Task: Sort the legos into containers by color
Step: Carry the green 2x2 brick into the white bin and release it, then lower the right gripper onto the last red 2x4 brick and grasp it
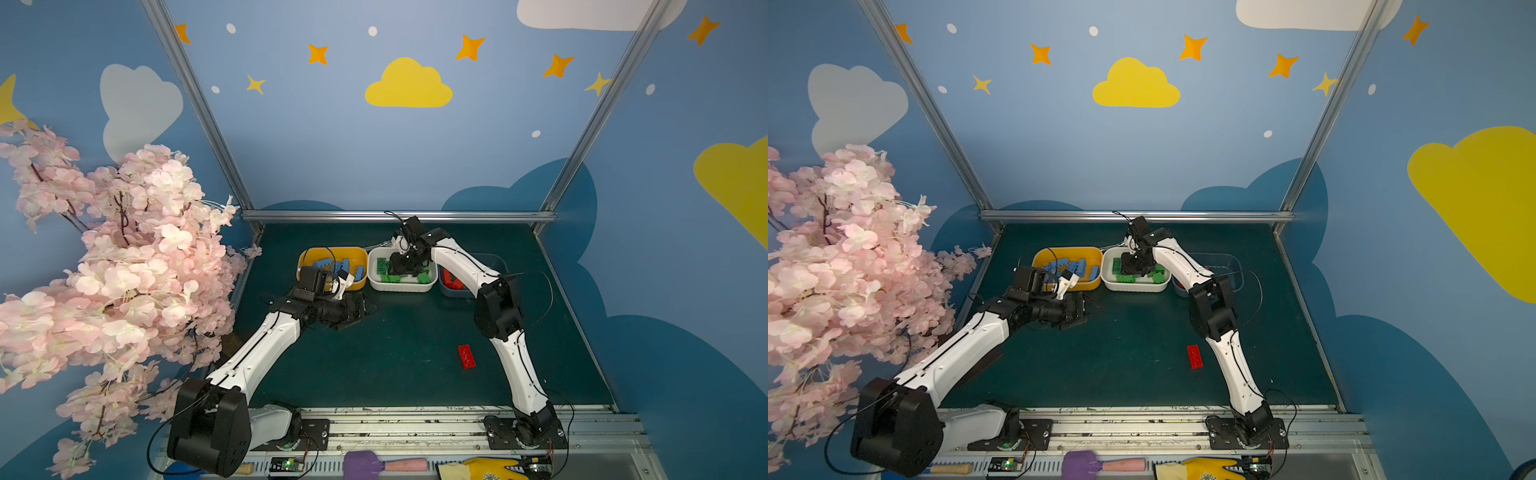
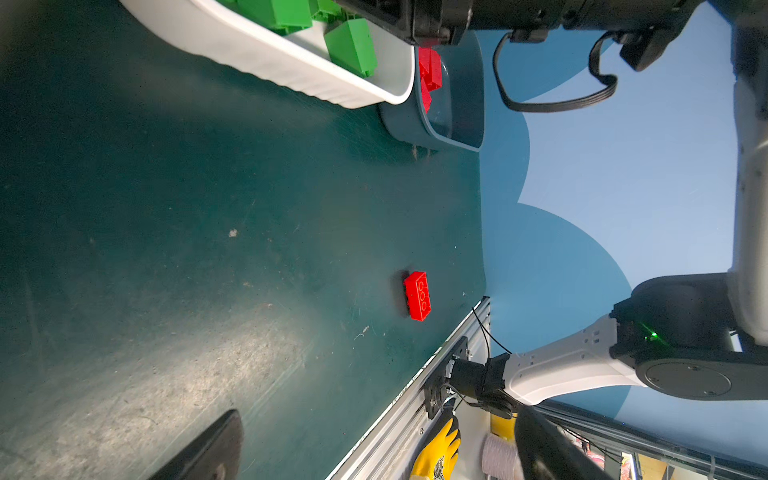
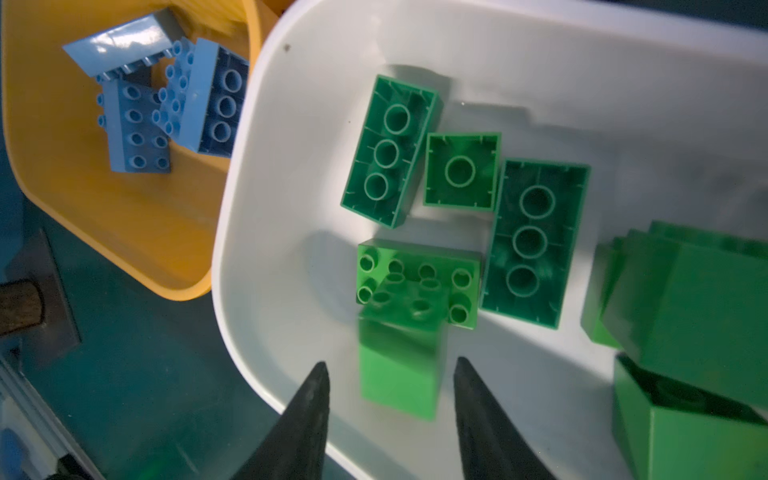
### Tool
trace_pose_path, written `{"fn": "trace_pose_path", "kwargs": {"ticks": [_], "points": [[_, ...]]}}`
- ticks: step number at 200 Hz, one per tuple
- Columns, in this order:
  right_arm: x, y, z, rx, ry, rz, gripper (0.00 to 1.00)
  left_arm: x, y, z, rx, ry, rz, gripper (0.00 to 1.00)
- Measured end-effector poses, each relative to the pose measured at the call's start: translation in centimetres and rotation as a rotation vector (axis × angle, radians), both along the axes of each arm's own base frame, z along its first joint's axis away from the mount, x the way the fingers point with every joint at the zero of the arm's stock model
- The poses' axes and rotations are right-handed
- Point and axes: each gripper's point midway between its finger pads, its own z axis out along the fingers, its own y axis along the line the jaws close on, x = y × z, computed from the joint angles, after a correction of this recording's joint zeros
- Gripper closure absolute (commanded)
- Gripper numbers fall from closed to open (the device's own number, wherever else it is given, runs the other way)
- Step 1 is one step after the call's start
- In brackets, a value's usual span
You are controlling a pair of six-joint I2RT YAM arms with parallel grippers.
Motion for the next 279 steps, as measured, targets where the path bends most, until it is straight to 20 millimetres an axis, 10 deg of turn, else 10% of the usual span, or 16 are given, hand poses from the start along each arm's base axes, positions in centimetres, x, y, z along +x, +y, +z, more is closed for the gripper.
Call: {"fn": "trace_pose_path", "kwargs": {"ticks": [52,114,192,279], "points": [[-0.7,-2.6,2.8,-0.002,-0.015,-0.024,0.45,-0.1,0.0,-0.2,0.0,0.008,0.002,0.0],[-9.9,-11.4,9.1,-0.046,-0.058,-0.109,0.41,0.1,-0.1,-0.8,-0.002,0.028,-0.002,0.0],[-23.6,-21.3,1.0,-0.248,0.13,-0.266,0.33,-0.1,-1.1,-1.9,-0.001,0.061,-0.035,0.0],[-24.2,-22.7,-5.8,-0.378,0.218,-0.319,0.39,0.2,-2.1,-1.5,-0.016,0.046,-0.065,0.0]]}}
